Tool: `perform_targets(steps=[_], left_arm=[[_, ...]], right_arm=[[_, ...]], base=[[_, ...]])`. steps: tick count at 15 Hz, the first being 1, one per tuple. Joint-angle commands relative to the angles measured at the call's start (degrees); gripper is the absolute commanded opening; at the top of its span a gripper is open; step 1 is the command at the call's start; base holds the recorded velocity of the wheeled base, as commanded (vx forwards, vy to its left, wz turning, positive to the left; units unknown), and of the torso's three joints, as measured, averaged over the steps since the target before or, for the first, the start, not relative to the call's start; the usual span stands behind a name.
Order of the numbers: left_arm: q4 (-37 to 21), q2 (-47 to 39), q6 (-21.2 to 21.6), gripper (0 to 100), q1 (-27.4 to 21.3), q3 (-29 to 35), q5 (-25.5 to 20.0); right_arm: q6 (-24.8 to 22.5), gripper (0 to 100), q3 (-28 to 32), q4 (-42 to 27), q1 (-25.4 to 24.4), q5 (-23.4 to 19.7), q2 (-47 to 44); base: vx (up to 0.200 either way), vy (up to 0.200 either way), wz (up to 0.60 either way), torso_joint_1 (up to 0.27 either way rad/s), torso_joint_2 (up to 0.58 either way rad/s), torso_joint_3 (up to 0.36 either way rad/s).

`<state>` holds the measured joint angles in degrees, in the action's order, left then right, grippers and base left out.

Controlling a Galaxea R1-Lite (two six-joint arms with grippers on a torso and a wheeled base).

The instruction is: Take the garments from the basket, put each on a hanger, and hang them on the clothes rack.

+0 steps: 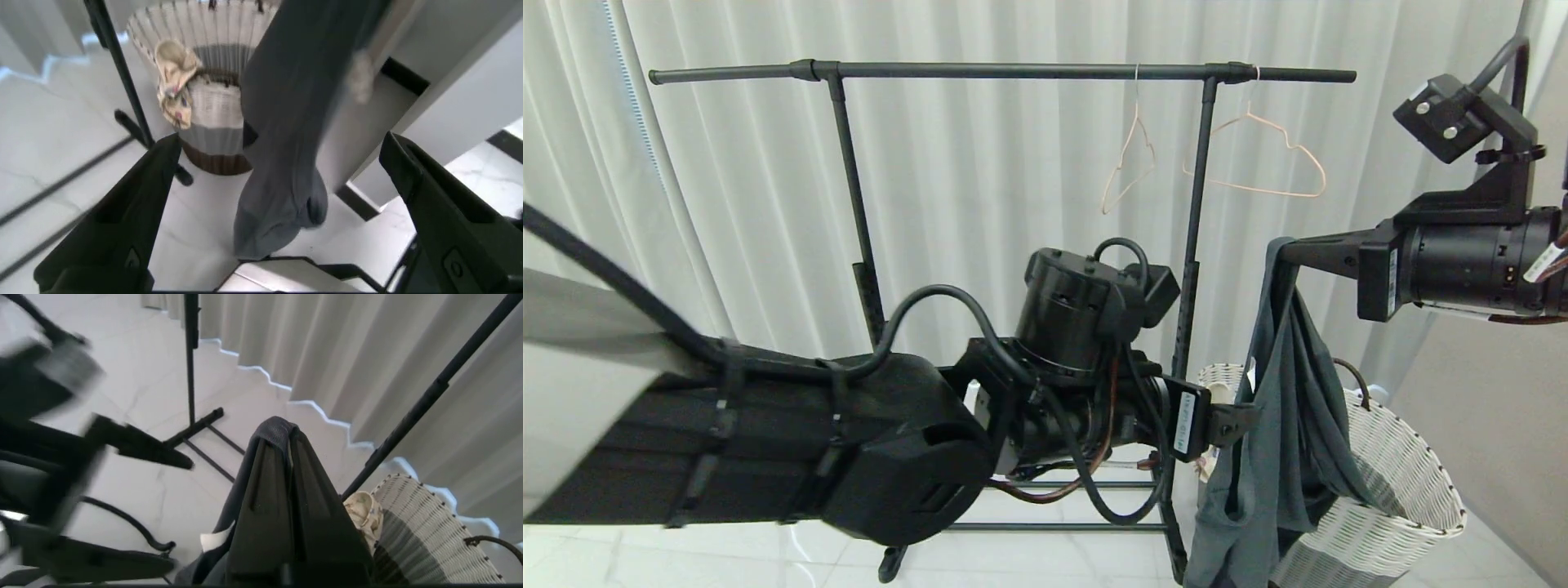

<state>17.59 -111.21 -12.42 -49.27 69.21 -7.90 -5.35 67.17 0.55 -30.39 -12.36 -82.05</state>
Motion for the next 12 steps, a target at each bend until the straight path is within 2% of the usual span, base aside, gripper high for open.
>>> perform_targets(steps=[1,8,12], left_arm=[[0.25,-7.00,-0.23,100,-0.03,2.42,0.08],[6.58,-9.28,-7.79,100,1.37,2.95,-0.01],[8.07,-7.26,-8.94,100,1.46,-0.39,-0.10]], right_arm=[[-0.01,0,-0.55,0.07,-0.11,-0.03,0.84],[0.08,0,-0.55,0.07,-0.11,-0.03,1.20],[0.08,0,-0.55,0.07,-0.11,-0.03,1.11]], base=[[0.000,0.000,0.00,0.000,0.00,0.000],[0.000,0.000,0.00,0.000,0.00,0.000],[0.000,0.000,0.00,0.000,0.00,0.000]])
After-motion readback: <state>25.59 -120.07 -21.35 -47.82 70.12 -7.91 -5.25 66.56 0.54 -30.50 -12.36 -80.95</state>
